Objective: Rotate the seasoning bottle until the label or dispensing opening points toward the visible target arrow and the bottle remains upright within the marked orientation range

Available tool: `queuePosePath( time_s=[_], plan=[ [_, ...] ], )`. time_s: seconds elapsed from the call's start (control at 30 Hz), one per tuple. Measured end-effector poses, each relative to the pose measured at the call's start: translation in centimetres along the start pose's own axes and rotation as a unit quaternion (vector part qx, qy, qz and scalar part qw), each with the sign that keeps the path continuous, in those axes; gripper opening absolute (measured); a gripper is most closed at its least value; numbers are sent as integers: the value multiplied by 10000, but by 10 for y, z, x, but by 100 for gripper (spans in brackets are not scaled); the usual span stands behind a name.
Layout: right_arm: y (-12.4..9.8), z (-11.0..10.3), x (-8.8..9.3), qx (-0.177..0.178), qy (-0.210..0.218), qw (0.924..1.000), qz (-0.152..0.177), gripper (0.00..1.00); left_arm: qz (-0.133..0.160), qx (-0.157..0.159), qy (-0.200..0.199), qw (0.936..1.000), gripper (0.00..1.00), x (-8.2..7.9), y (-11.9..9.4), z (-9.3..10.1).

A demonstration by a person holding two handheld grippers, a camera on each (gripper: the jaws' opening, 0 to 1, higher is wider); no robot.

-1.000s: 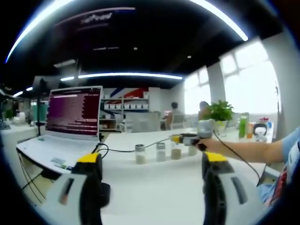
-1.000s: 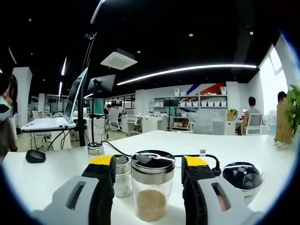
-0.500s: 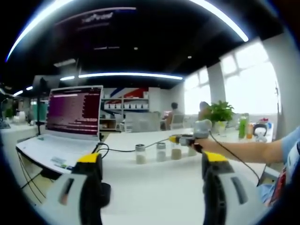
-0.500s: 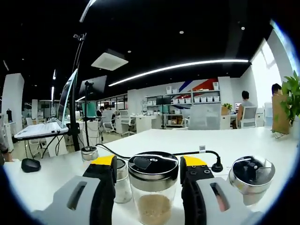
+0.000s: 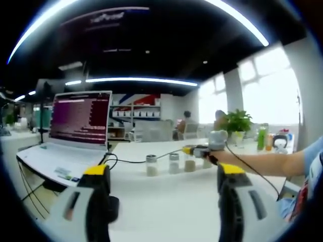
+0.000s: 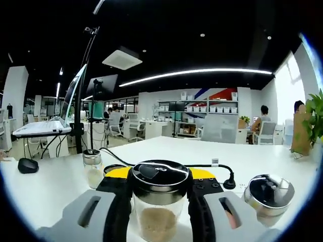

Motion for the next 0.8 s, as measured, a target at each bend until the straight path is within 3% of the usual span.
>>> queuePosePath(
  time_s=[0.5, 0.6, 0.73, 0.8],
  plan=[
    [0, 2, -1, 134, 11, 9999, 19, 41, -52, 0, -5, 10000, 91, 2, 0, 3],
    [-2, -5, -2, 75, -162, 9998, -13, 41, -31, -7, -2, 10000, 91, 1, 0, 3],
    [-2, -9, -4, 146, -294, 9994, -82, 41, -95, -17, 199, 9998, 91, 4, 0, 6],
    [-3, -11, -4, 105, -150, 9998, -53, 41, -85, -41, 216, 9997, 91, 3, 0, 5]
  ],
)
Point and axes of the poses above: the point that each gripper's makers call its tool centre point, and the gripper's own axes: y roughly forward along the fingers, z roughly to its right, x roughly out of its underside, the point moved 2 cm from there along -y, roughly backward along the fingers, and after that the axes turned 2 degrees about -y, right-handed, at the moved point
